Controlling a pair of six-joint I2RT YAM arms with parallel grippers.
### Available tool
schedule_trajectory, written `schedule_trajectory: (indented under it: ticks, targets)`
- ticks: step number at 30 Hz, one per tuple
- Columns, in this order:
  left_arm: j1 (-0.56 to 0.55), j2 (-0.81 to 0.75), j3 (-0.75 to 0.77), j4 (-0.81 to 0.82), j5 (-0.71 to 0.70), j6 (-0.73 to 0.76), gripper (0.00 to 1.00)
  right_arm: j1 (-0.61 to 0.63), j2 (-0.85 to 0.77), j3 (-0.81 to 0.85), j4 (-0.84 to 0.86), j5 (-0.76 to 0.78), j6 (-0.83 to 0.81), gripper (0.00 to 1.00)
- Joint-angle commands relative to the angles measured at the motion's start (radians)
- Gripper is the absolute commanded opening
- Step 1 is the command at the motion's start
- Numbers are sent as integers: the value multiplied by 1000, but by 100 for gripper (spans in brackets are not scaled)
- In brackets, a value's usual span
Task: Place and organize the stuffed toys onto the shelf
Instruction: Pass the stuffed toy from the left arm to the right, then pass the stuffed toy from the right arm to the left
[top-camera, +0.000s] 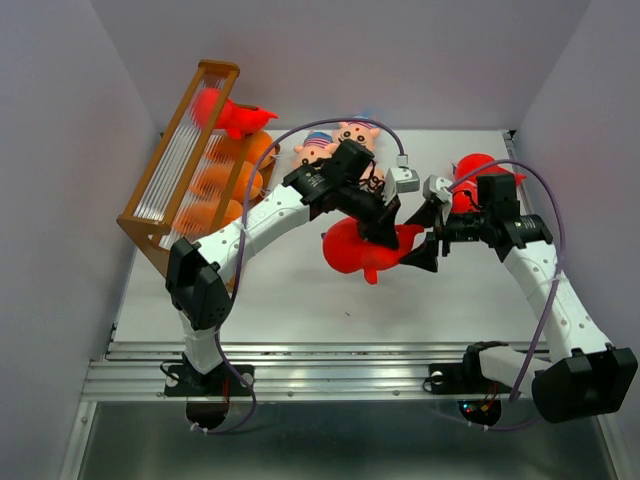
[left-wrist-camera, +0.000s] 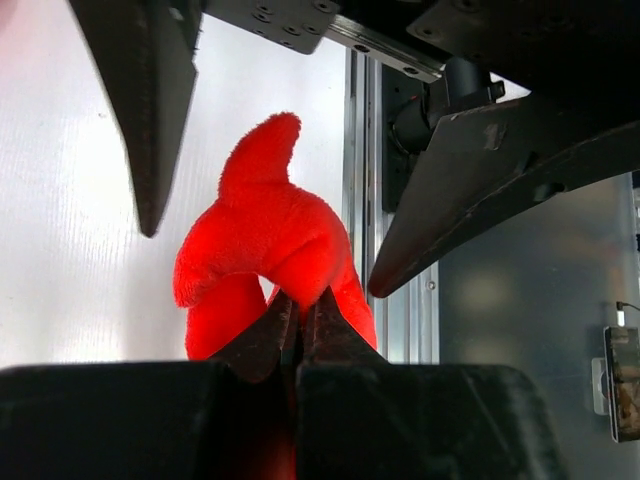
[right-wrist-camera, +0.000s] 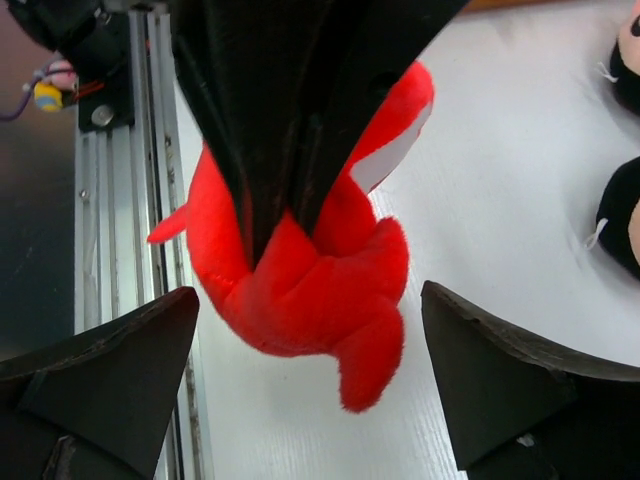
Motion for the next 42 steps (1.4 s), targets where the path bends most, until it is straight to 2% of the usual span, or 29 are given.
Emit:
schedule_trajectory:
  ticks: [1, 2, 6, 7, 9, 10, 12, 13, 15, 18, 21, 22, 24, 25, 27, 28, 29, 31, 33, 34, 38, 42]
  targets:
    - [0, -55, 40, -20, 38, 26, 0, 10, 9, 71, -189, -68, -223, 96]
    - [0, -55, 40, -18, 42, 26, 0, 10, 12, 76, -227, -71, -239, 95]
    - [0, -50, 42, -18, 46, 28, 0, 10, 37, 97, -279, -91, -280, 80]
    - [0, -49, 42, -17, 46, 28, 0, 10, 41, 105, -290, -98, -290, 70]
    - [0, -47, 42, -12, 49, 25, 0, 10, 52, 111, -313, -118, -313, 56]
    - [-2, -47, 42, -9, 51, 20, 0, 19, 57, 114, -318, -129, -322, 43]
    - [-2, -49, 40, -6, 49, 18, 0, 19, 67, 114, -330, -141, -328, 31]
    - [-2, -52, 40, -2, 51, 17, 0, 19, 71, 114, -331, -148, -331, 17]
    - [-3, -60, 34, 8, 46, 14, 0, 19, 78, 114, -334, -166, -323, 1]
    - [-5, -76, 24, 38, 20, -3, 2, 19, 86, 107, -325, -197, -297, 1]
    - [-3, -119, -9, 99, -27, -29, 28, 19, 86, 85, -287, -217, -221, 0]
    - [-5, -154, -35, 121, -56, -40, 46, 19, 81, 79, -254, -217, -169, 0]
    - [-5, -202, -76, 173, -90, -41, 58, 19, 74, 65, -226, -214, -121, 0]
    - [-5, -263, -102, 240, -127, -41, 68, 19, 71, 52, -209, -212, -98, 0]
    - [-5, -335, -197, 372, -173, -41, 79, 19, 60, 45, -166, -210, -23, 0]
    - [-5, -415, -238, 420, -213, -38, 89, 19, 58, 47, -155, -210, -3, 0]
    - [-5, -453, -321, 472, -236, -29, 94, 19, 55, 48, -137, -210, 37, 0]
    - [-7, -579, -407, 605, -312, -21, 99, 19, 60, 54, -117, -212, 81, 0]
    - [-8, -674, -545, 711, -378, -17, 99, 10, 67, 74, -89, -212, 167, 0]
    - [-11, -702, -546, 732, -397, -15, 99, -4, 71, 74, -78, -212, 167, 0]
    - [-51, -785, -682, 779, -492, -6, 99, -24, 90, 108, 38, -163, 375, 0]
    - [-167, -817, -746, 790, -693, 67, 99, -33, 120, 142, 133, -97, 570, 1]
